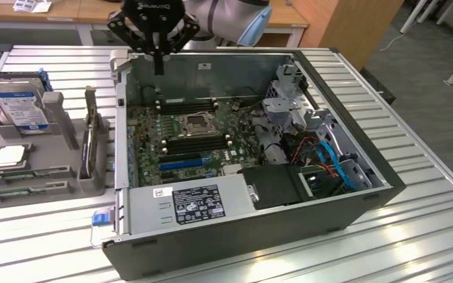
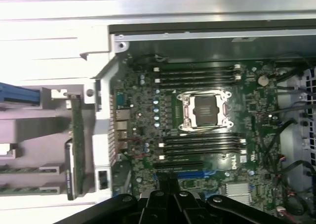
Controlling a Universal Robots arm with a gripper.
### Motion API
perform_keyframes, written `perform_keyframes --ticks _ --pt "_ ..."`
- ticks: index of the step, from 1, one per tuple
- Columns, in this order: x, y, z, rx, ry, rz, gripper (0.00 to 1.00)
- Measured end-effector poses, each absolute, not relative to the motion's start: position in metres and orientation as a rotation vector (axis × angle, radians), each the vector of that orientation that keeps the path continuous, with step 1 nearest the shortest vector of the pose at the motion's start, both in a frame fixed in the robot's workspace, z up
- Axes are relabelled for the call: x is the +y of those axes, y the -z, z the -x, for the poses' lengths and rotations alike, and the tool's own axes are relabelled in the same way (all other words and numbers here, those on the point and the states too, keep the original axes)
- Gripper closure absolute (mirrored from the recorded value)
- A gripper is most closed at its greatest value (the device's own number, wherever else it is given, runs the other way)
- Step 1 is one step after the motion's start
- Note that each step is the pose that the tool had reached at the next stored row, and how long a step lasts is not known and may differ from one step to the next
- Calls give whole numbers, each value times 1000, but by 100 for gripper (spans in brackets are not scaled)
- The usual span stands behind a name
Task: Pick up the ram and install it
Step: 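Reach for the ram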
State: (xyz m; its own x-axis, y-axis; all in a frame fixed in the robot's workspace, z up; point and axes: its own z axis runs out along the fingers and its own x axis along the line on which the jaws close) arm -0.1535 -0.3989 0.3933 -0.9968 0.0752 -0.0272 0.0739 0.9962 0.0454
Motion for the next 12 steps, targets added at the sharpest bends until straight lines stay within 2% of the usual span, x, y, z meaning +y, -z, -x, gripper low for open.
perform_keyframes --ticks 12 --pt "-399 -393 208 3107 -69 -116 89"
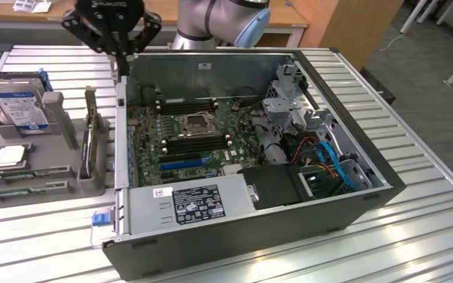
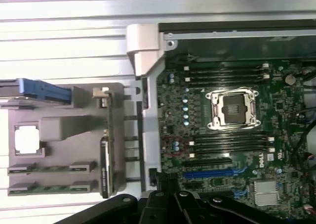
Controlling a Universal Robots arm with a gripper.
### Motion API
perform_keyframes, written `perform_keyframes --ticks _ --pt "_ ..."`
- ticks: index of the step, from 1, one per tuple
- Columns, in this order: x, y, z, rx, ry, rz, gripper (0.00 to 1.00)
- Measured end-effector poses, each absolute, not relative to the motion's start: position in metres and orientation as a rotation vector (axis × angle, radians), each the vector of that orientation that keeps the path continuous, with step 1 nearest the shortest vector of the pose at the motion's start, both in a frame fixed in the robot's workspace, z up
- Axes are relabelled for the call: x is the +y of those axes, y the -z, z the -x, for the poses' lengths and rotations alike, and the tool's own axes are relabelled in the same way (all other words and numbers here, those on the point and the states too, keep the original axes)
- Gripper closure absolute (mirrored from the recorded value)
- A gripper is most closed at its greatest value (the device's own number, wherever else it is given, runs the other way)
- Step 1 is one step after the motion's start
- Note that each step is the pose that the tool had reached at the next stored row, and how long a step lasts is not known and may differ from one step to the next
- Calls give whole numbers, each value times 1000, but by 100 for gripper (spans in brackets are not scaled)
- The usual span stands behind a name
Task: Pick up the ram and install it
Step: 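Reach for the ram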
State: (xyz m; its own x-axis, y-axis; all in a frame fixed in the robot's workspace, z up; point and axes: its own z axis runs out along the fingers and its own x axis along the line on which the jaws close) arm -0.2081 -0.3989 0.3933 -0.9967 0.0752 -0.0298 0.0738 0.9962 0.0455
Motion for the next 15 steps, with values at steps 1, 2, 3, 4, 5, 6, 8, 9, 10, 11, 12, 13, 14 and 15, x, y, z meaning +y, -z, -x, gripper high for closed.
perform_keyframes --ticks 1,2,3,4,5,6,8,9,10,11,12,13,14,15 --pt "-399 -393 213 3107 -69 -116 89" --pt "-399 -393 217 3107 -69 -116 89" --pt "-399 -393 222 3107 -69 -116 89" --pt "-399 -393 226 3107 -69 -116 89" --pt "-399 -393 231 3107 -69 -116 89" --pt "-399 -393 235 3107 -69 -116 89" --pt "-399 -393 245 3107 -69 -116 89" --pt "-399 -393 249 3107 -69 -116 89" --pt "-399 -393 254 3107 -69 -116 89" --pt "-399 -393 258 3107 -69 -116 89" --pt "-399 -393 263 3107 -69 -116 89" --pt "-399 -393 268 3107 -69 -116 89" --pt "-399 -393 272 3107 -69 -116 89" --pt "-399 -393 277 3107 -69 -116 89"
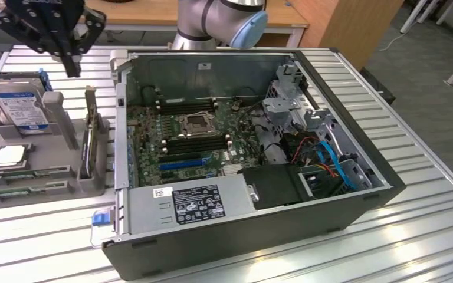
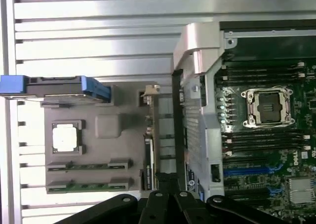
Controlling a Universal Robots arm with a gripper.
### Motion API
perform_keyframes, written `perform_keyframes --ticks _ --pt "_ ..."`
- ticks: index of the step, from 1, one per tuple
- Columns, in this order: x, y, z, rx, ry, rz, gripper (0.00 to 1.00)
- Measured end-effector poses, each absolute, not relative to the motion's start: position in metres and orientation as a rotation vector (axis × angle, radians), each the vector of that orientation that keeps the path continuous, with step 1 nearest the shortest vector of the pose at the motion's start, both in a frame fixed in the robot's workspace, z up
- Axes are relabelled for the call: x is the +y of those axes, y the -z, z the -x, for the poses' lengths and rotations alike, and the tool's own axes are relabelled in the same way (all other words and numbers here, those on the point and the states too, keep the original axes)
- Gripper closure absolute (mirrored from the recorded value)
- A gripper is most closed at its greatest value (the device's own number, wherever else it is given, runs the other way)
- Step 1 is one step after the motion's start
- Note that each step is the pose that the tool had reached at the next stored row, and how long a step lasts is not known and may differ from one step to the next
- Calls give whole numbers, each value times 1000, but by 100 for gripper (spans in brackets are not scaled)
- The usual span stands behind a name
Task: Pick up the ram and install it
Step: 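Reach for the ram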
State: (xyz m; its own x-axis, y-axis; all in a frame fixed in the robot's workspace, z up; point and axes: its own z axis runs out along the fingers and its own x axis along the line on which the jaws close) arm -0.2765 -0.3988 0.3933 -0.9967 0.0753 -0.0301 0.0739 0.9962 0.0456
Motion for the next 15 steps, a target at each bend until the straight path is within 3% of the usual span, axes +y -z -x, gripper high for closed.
perform_keyframes --ticks 15 --pt "-399 -393 345 3107 -63 -116 89"
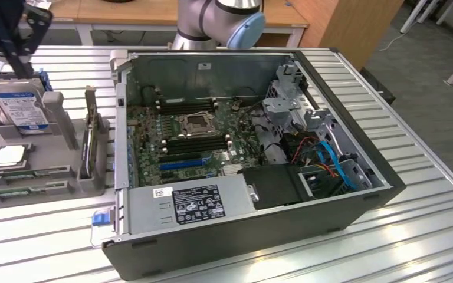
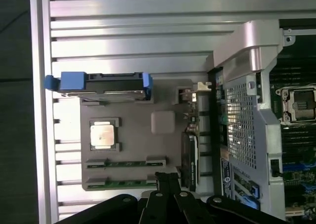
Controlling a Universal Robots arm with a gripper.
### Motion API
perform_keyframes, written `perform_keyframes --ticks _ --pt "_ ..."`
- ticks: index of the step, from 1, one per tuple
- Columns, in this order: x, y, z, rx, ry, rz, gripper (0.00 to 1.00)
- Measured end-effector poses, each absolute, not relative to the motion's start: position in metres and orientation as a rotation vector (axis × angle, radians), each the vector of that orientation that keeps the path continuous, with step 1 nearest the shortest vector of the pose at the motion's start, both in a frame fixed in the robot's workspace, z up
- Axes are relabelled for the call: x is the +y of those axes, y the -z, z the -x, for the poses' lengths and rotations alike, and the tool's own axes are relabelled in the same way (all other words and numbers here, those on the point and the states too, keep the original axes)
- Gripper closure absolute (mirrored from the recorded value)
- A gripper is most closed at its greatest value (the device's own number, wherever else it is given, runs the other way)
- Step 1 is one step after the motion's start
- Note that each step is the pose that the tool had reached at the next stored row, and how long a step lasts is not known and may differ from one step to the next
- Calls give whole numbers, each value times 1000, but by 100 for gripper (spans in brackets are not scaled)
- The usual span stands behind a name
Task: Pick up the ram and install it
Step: 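Reach for the ram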
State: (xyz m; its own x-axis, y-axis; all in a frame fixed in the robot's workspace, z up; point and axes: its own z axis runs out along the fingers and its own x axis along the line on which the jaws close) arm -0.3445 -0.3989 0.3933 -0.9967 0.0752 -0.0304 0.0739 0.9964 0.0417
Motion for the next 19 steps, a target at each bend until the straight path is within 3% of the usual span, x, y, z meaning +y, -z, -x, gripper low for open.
perform_keyframes --ticks 11,17,19 --pt "-399 -393 370 3107 -63 -114 89" --pt "-399 -393 370 3107 -63 -114 65" --pt "-399 -393 370 3108 -64 -92 65"
